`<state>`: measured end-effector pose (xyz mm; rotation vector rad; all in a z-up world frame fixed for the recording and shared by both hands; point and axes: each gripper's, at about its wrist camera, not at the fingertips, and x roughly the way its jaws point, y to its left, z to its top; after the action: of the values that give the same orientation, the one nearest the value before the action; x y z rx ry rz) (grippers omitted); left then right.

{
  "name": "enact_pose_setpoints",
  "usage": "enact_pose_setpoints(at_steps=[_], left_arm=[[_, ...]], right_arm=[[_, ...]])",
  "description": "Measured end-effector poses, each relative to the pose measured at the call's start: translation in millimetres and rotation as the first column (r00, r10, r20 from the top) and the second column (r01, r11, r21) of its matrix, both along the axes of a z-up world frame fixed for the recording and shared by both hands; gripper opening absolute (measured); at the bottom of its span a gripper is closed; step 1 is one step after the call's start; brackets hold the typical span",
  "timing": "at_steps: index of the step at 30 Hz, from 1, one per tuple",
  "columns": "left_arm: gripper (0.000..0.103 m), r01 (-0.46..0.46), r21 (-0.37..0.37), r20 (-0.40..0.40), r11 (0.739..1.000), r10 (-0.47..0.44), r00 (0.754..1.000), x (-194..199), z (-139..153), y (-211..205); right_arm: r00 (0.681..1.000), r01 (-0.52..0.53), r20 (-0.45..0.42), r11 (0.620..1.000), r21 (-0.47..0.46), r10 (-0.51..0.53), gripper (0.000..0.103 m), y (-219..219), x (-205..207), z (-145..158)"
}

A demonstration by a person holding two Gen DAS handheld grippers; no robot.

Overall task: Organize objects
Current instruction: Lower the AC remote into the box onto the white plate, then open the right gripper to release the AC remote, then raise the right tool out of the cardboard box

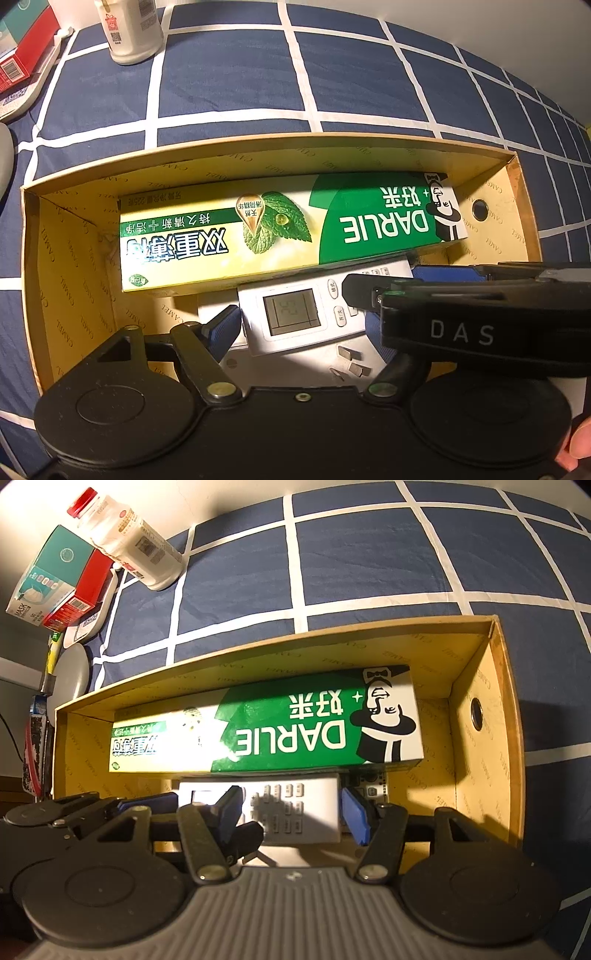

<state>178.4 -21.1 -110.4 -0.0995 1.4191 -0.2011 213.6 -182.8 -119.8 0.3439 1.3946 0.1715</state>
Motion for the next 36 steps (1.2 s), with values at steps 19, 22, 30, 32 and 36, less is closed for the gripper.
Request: enact_pose_setpoints(at_steps=[19, 22, 30, 32, 36], left_arm=[[0.075, -0.089, 0.057, 0.093, 0.994, 0.084, 0.992, -50, 38, 15], [0.077, -0.114, 0.066, 0.114, 0.991, 0.106, 0.988, -62, 46, 18], [0.079, -0.155, 0.090, 0.155, 0.984, 0.140, 0.978, -93, 64, 26], [0.083, -0.165, 0.094, 0.165, 0.982, 0.148, 0.975, -100, 68, 28], [0.089, -0.175, 0.105, 0.187, 0.979, 0.153, 0.970, -113, 76, 28]], right_arm=[[0.993, -0.027, 0.110, 0.997, -0.075, 0.035, 0.061, -8, -37, 43], [0.991, -0.030, 0.125, 0.996, -0.088, 0.041, 0.063, -11, -49, 51], [0.988, -0.020, 0.150, 0.995, -0.103, 0.035, 0.081, -19, -87, 67], [0.987, -0.018, 0.158, 0.994, -0.103, 0.035, 0.085, -20, -95, 71], [0.985, -0.016, 0.166, 0.994, -0.110, 0.034, 0.091, -22, -110, 78]])
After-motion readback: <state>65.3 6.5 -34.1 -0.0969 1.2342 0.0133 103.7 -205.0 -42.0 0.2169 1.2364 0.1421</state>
